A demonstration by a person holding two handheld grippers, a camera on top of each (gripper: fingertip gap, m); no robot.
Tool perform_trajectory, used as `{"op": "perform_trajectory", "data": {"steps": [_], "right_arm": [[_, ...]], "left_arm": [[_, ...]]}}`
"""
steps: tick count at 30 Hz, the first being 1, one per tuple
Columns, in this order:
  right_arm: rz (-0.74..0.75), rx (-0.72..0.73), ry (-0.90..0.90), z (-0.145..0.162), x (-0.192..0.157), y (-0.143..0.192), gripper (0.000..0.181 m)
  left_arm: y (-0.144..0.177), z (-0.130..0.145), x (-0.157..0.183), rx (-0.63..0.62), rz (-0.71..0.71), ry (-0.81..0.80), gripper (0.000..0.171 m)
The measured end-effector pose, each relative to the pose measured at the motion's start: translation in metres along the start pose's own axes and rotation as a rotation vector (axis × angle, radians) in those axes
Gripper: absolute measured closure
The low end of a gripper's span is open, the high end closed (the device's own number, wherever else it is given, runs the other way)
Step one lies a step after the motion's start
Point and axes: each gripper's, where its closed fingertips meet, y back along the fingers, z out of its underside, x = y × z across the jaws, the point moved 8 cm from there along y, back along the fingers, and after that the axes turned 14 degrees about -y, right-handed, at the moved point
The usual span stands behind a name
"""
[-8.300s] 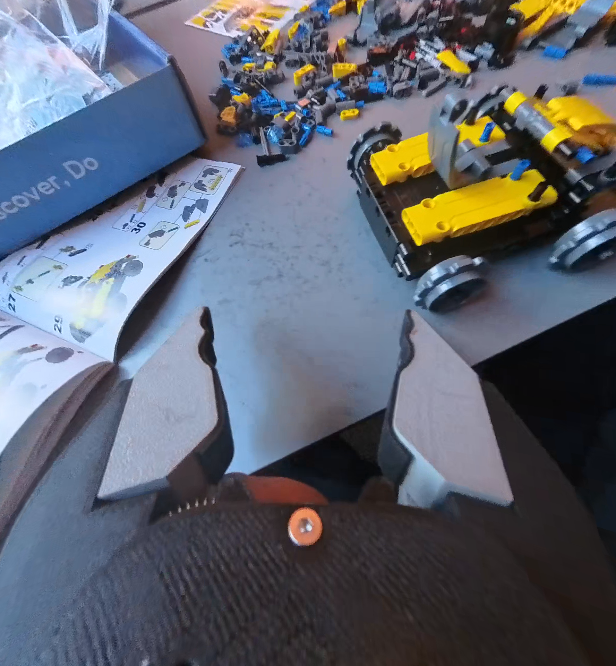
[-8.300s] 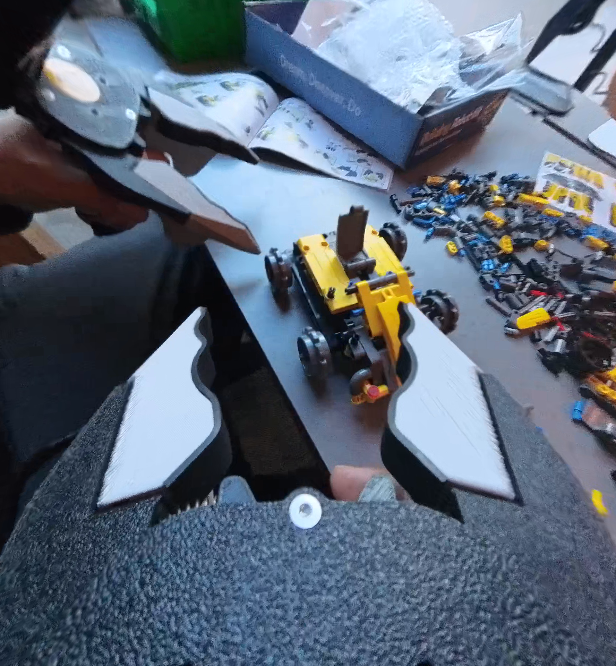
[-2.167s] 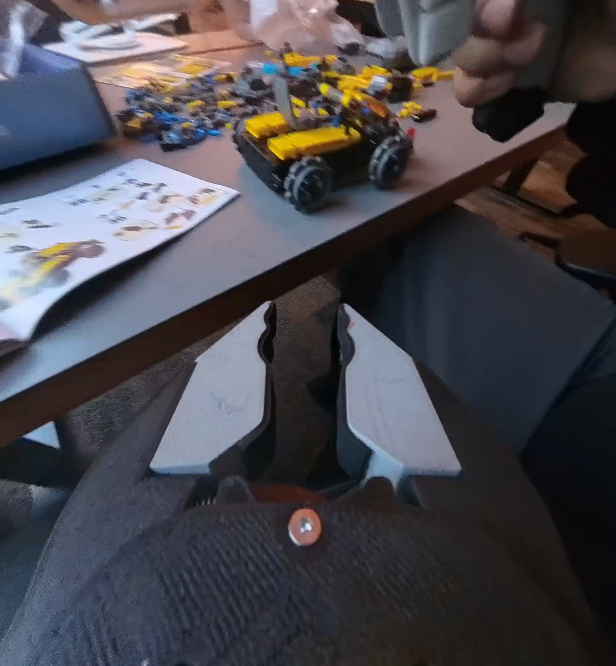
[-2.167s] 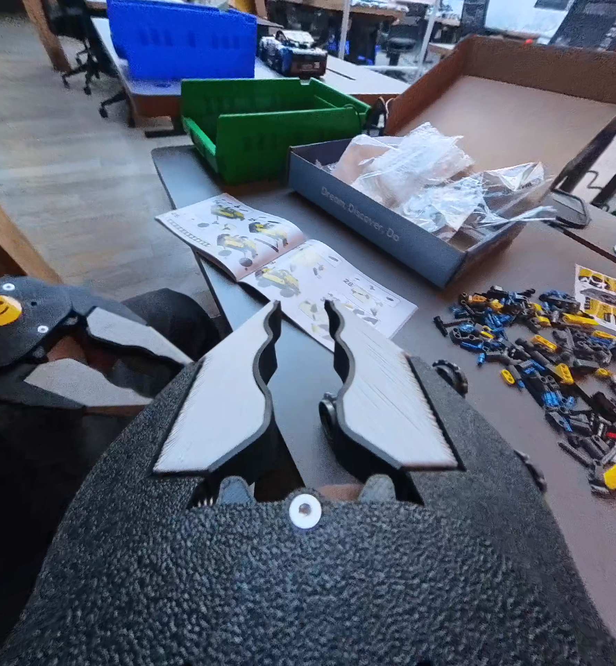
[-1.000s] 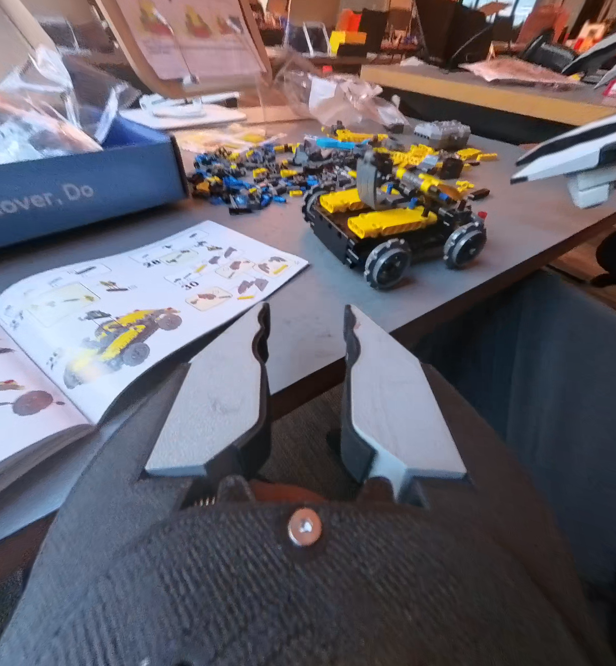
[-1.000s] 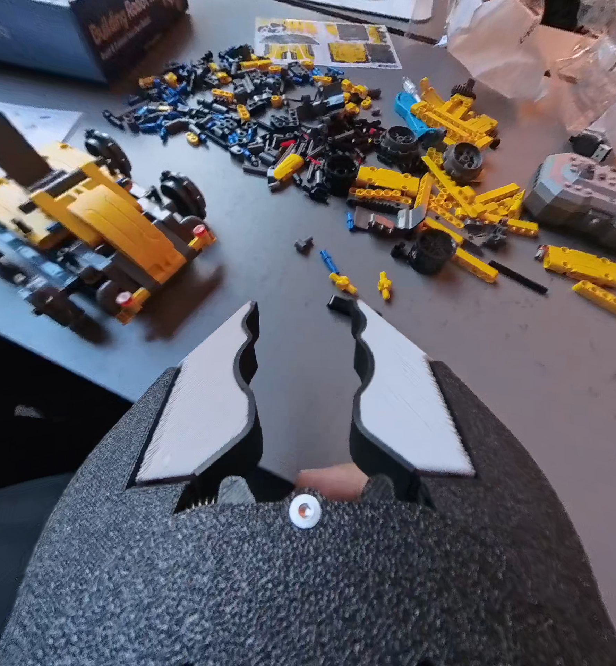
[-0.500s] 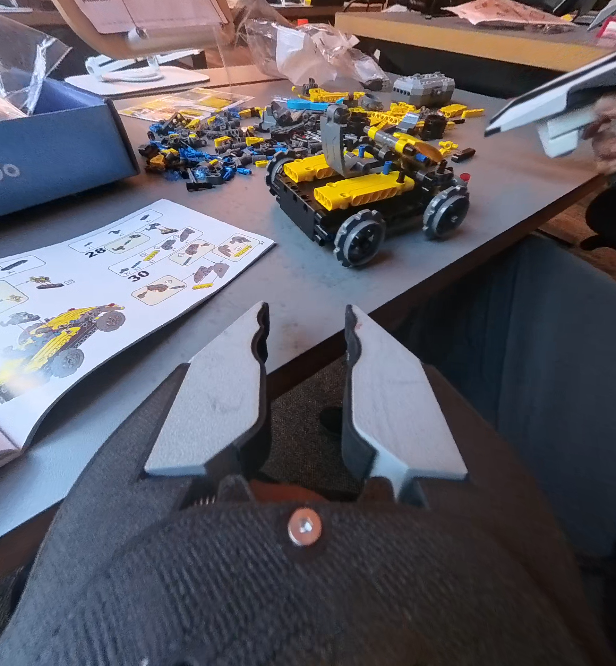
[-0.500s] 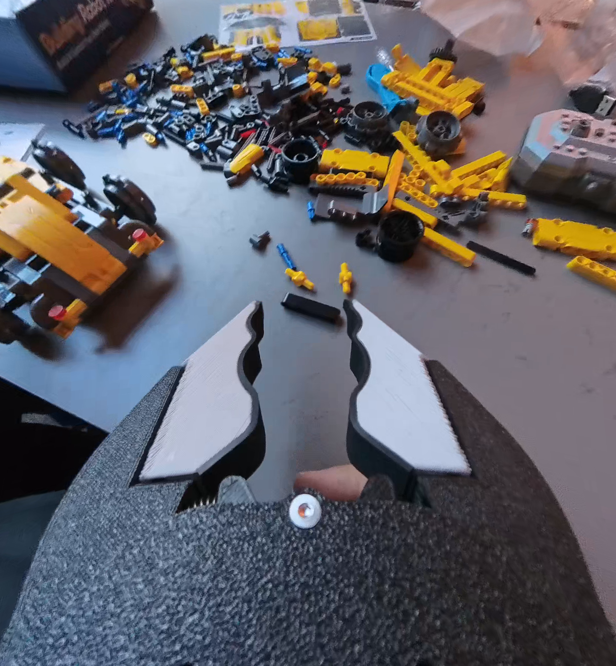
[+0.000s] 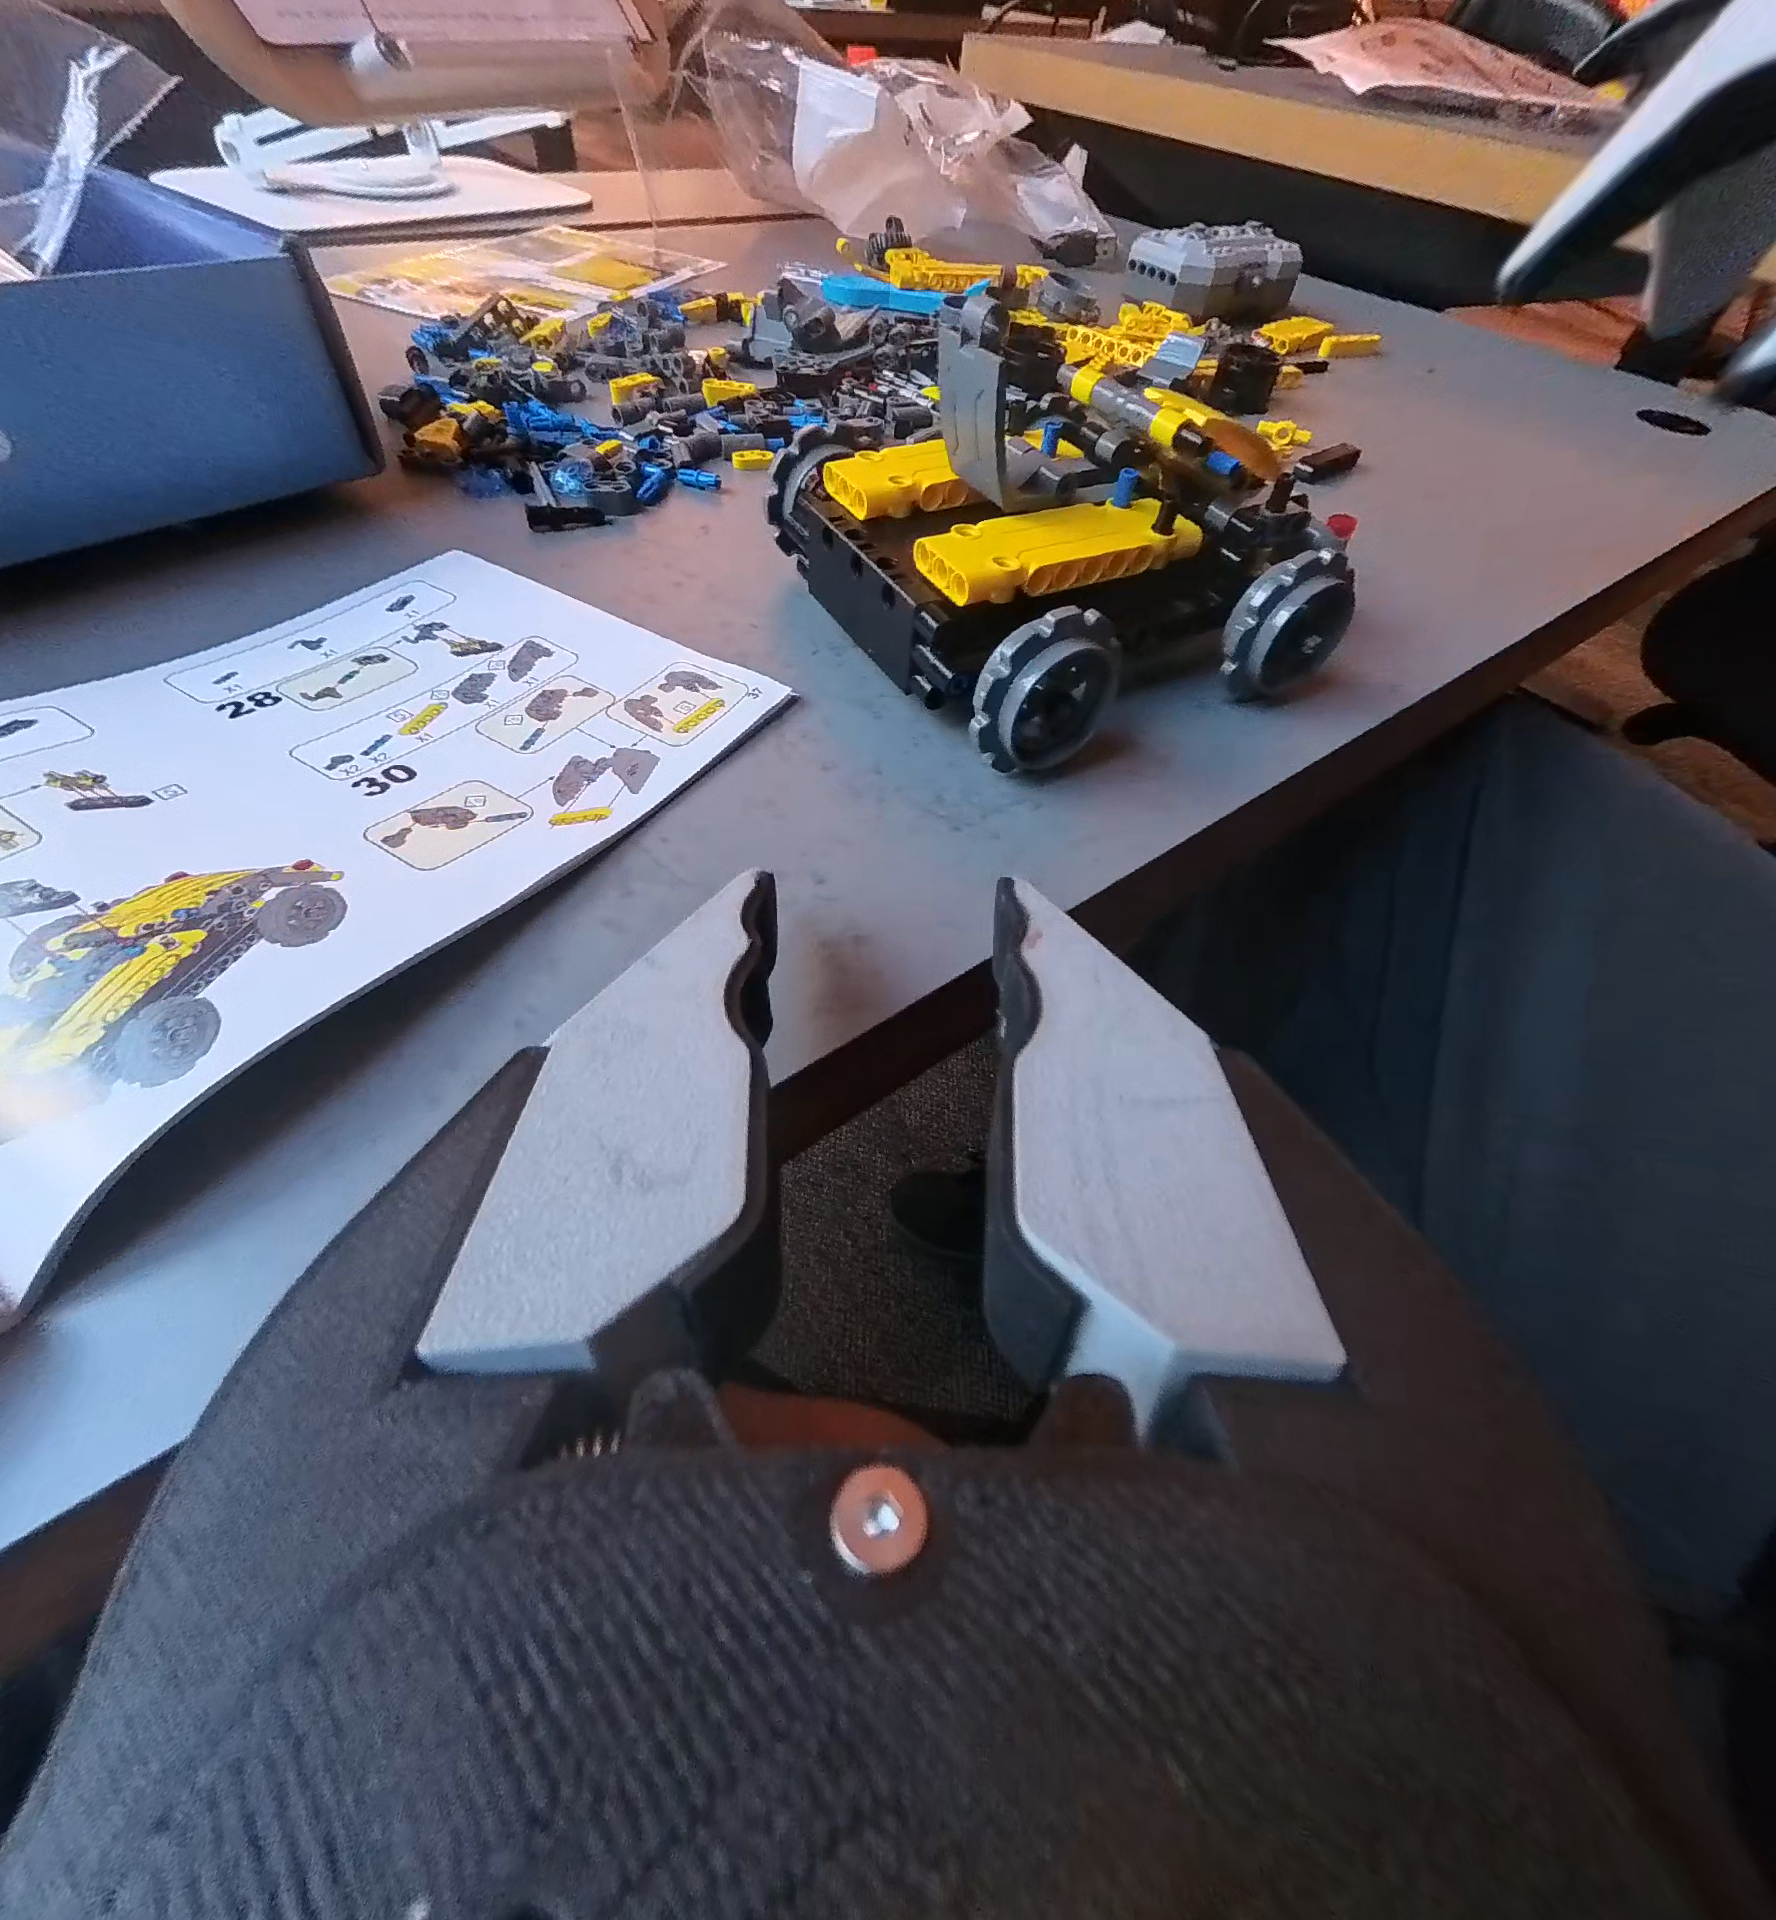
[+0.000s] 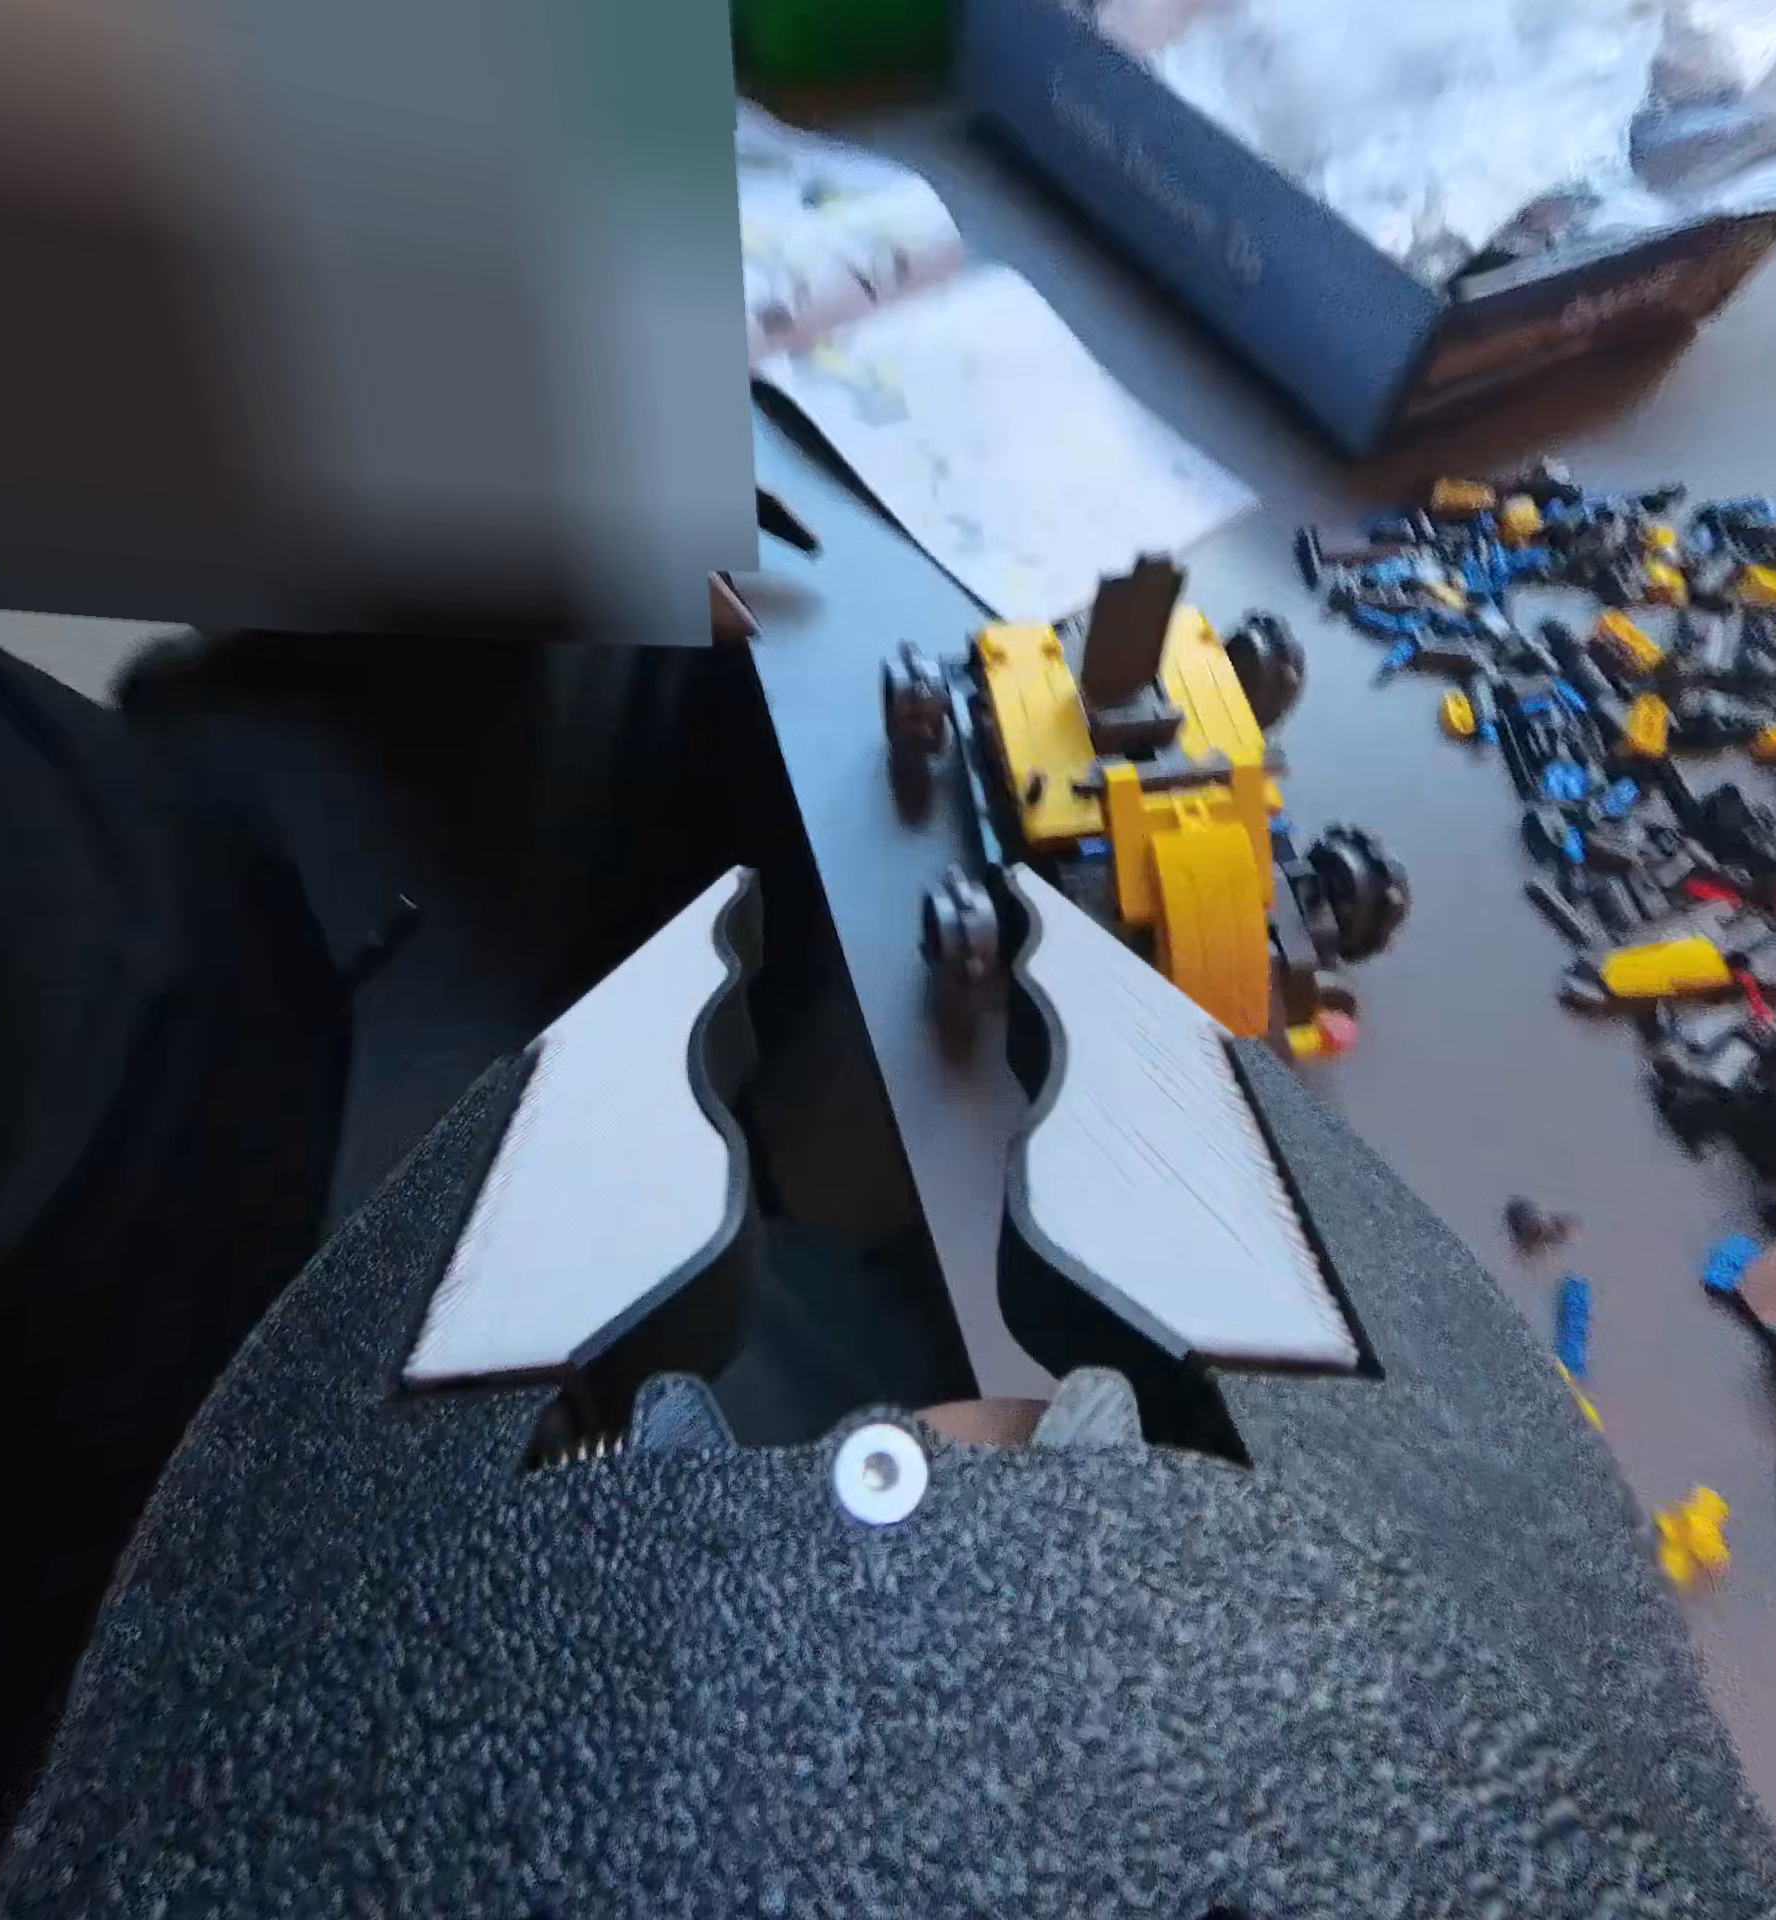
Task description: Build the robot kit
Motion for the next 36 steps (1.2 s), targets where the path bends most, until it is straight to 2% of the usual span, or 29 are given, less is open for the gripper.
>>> {"op": "perform_trajectory", "data": {"steps": [2,4,7,10,14,17,19,21,24,26,27,31,34,36], "right_arm": [[0.102,-0.057,-0.025,0.011,0.012,0.005,0.136],[0.228,-0.067,-0.135,0.023,0.035,0.019,0.136],[0.526,0.000,-0.352,0.042,0.078,0.048,0.135],[0.669,0.072,-0.509,0.062,0.101,0.067,0.136],[0.617,-0.014,-0.467,0.073,0.088,0.057,0.140],[0.423,-0.071,-0.345,0.064,0.058,0.037,0.140],[0.341,-0.052,-0.285,0.051,0.045,0.030,0.141],[0.434,0.007,-0.260,0.040,0.054,0.035,0.140],[0.722,0.080,-0.273,0.035,0.090,0.057,0.140],[0.957,0.036,-0.292,0.045,0.112,0.077,0.144],[1.017,0.000,-0.302,0.052,0.117,0.083,0.144],[0.929,-0.063,-0.371,0.064,0.111,0.080,0.151],[0.782,-0.071,-0.354,0.056,0.103,0.065,0.150],[0.762,-0.069,-0.328,0.048,0.106,0.057,0.150]], "left_arm": [[0.001,0.001,-0.001,0.001,0.002,0.002,0.133],[0.002,0.002,-0.001,-0.001,0.007,0.006,0.133],[0.002,0.003,-0.001,-0.005,0.015,0.012,0.133],[0.002,0.002,-0.001,-0.006,0.019,0.013,0.133],[0.001,0.001,0.002,-0.006,0.018,0.005,0.133],[-0.001,0.002,0.004,-0.012,0.023,-0.001,0.133],[-0.002,0.002,0.006,-0.014,0.025,-0.008,0.133],[-0.002,0.001,0.007,-0.012,0.026,-0.015,0.133],[-0.002,0.001,0.007,-0.007,0.029,-0.016,0.133],[-0.002,0.001,0.007,-0.010,0.031,-0.013,0.134],[-0.002,0.001,0.007,-0.012,0.031,-0.012,0.134],[-0.003,0.001,0.007,-0.011,0.033,-0.009,0.134],[-0.004,0.001,0.008,-0.012,0.042,-0.006,0.134],[-0.005,0.000,0.009,-0.011,0.046,-0.010,0.134]]}}
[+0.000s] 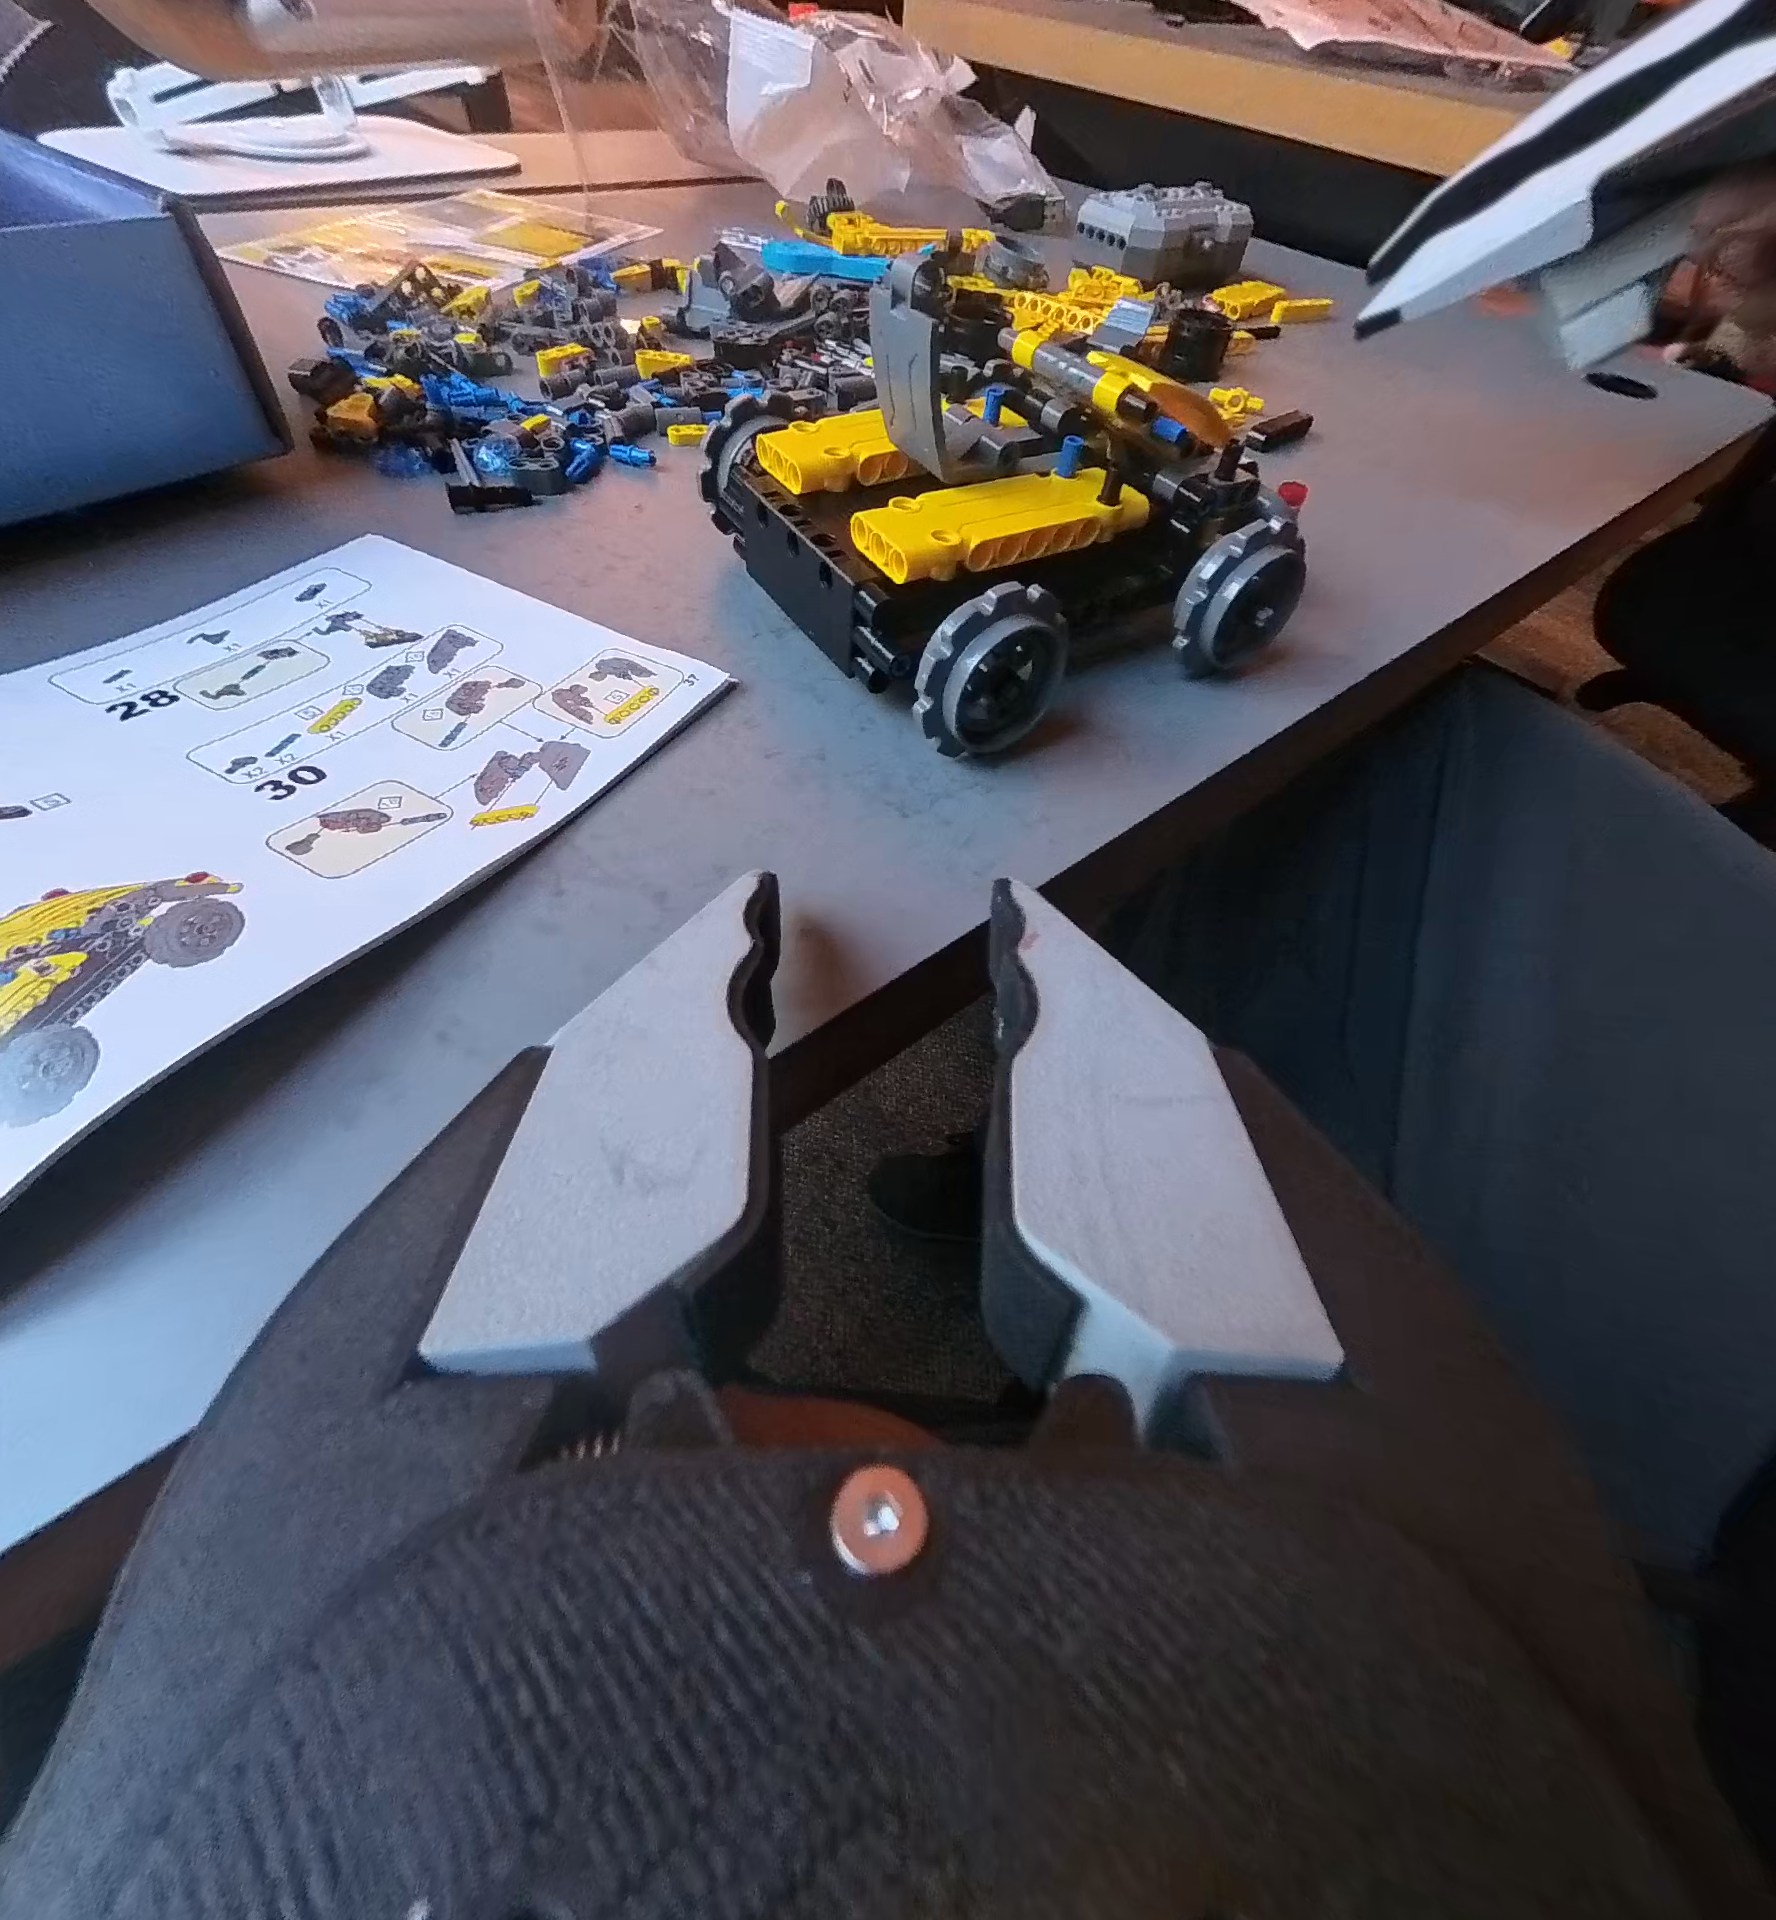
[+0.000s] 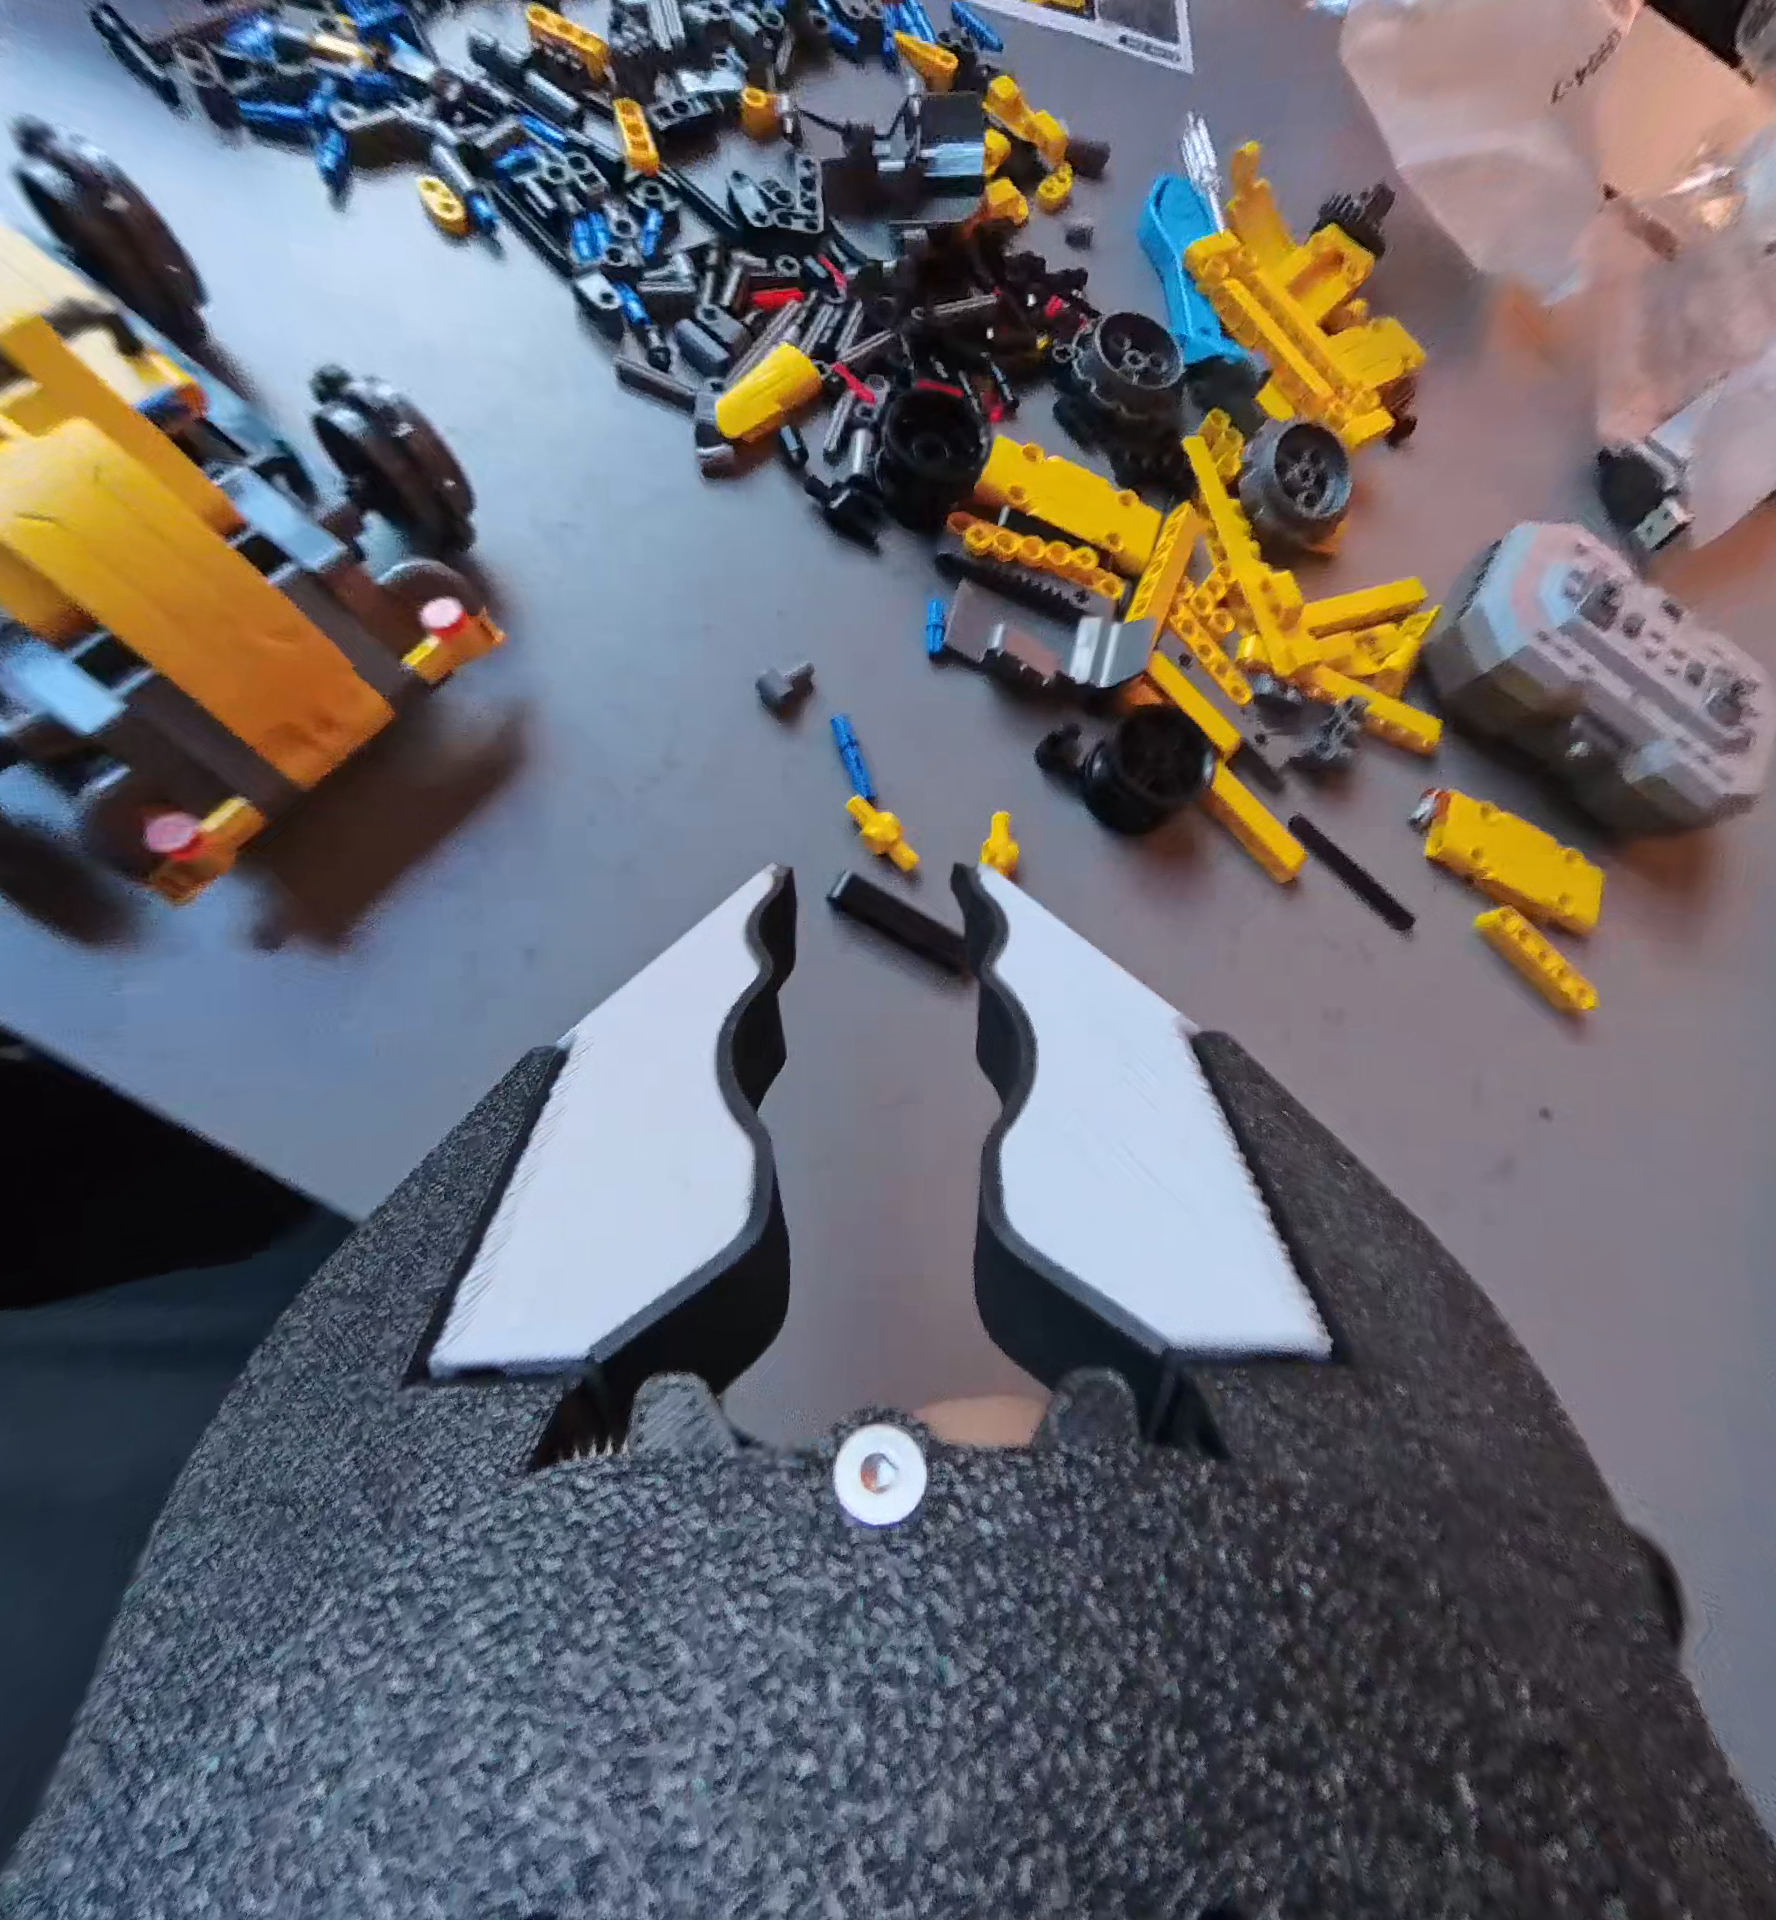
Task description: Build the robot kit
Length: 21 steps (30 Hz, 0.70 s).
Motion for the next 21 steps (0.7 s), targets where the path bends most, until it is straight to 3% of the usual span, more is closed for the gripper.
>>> {"op": "perform_trajectory", "data": {"steps": [7,16,21], "right_arm": [[0.001,-0.062,0.049,-0.014,0.007,-0.025,0.166],[0.067,-0.118,0.022,-0.011,0.041,-0.039,0.163],[0.038,-0.136,0.023,-0.008,0.037,-0.046,0.162]], "left_arm": [[-0.002,-0.001,0.002,0.004,0.013,-0.007,0.134],[-0.002,-0.001,0.001,0.002,0.019,0.003,0.134],[-0.003,-0.001,0.002,0.000,0.019,-0.003,0.134]]}}
